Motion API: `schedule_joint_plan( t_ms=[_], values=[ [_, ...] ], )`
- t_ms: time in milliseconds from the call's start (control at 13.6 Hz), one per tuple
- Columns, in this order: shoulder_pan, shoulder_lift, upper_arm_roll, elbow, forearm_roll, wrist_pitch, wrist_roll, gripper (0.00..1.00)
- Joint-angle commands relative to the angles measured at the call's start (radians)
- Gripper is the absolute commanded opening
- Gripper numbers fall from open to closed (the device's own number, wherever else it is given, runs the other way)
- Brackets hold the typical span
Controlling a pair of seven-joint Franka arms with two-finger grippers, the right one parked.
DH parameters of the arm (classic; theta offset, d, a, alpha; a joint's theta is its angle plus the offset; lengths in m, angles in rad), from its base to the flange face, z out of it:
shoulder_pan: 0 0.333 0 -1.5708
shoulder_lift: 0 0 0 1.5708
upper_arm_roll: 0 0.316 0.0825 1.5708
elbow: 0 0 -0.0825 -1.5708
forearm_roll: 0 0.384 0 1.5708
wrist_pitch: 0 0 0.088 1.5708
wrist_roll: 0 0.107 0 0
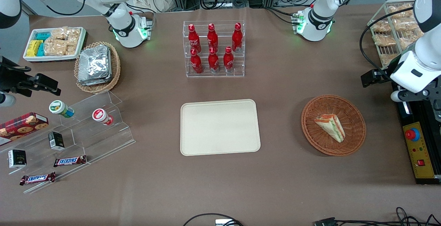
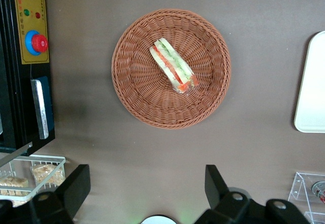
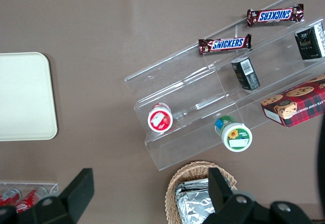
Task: Place sandwich from basket to tray
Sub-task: 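Move the left gripper over the sandwich in the wicker basket, then lower the open left gripper around the wrapped sandwich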
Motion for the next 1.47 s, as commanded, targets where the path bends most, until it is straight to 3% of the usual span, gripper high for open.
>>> schedule_joint_plan(
  t_ms=[0,368,589,1399],
  values=[
    [0.029,0.017,-0.002,-0.009,-0.013,-0.016,-0.122,1.0],
    [0.031,0.134,-0.002,-0.006,-0.082,0.003,-0.418,1.0],
    [0.029,0.201,-0.002,-0.009,-0.086,0.052,-0.551,1.0],
    [0.066,0.367,-0.002,-0.069,-0.088,0.309,-0.557,1.0]
  ],
)
